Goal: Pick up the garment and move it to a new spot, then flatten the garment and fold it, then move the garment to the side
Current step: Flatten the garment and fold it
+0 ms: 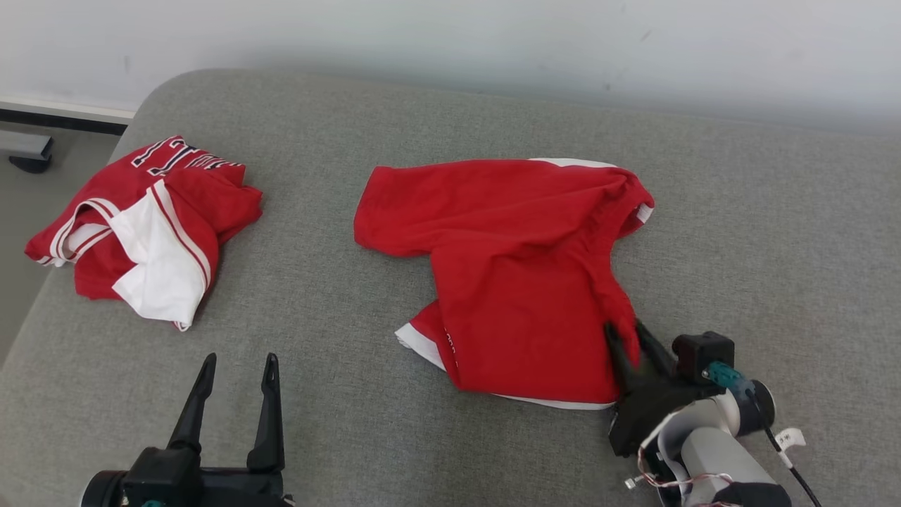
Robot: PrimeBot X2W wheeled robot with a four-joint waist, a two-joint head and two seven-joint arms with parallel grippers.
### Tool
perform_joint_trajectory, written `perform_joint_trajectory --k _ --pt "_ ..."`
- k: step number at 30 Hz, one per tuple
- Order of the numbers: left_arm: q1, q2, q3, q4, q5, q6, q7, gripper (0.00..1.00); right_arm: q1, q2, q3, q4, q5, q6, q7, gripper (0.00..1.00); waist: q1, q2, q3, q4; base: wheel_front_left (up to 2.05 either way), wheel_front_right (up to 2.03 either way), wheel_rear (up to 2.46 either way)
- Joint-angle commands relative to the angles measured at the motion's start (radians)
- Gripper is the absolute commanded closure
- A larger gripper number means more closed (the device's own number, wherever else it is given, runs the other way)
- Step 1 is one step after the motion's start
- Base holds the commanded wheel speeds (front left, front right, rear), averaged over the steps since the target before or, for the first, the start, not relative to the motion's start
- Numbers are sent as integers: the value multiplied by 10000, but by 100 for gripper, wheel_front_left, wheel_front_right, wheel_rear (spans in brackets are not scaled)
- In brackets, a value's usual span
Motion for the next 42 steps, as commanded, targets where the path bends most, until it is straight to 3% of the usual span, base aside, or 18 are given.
perform_joint_trajectory --k 1,14,22,30,36,38,39,42 --pt "-89 -23 24 24 -100 15 -33 0 -71 7 76 61 116 -23 18 100 -1 1 20 8 0 0 0" --pt "124 -39 156 -33 -267 14 -33 0 1356 -1030 -1141 -2491 -256 -23 11 100 -1 1 -165 -841 0 0 0" --pt "72 -40 -19 11 -503 76 -33 0 2329 -1159 -1897 -3545 -748 -23 12 100 -1 1 -85 -1093 0 0 0" --pt "-189 -41 -350 128 -658 109 -33 0 1635 -689 -1051 -3467 -1114 -23 12 100 -1 1 -45 -795 0 0 0" --pt "-318 -38 -790 255 -867 196 -34 0 799 -135 52 -2146 -1114 -23 12 100 -1 1 -87 -423 0 0 0" --pt "-336 -42 -972 277 -880 243 -33 0 526 -29 142 -1796 -1045 -23 13 53 -1 1 -96 -359 0 0 0" --pt "-339 -40 -1031 294 -882 261 -33 0 476 30 173 -1634 -1020 -23 13 0 -1 1 -110 -343 0 0 0" --pt "-307 -39 -1107 325 -918 330 -33 0 397 78 278 -1664 -1000 -23 12 0 -1 1 -169 -387 0 0 0"
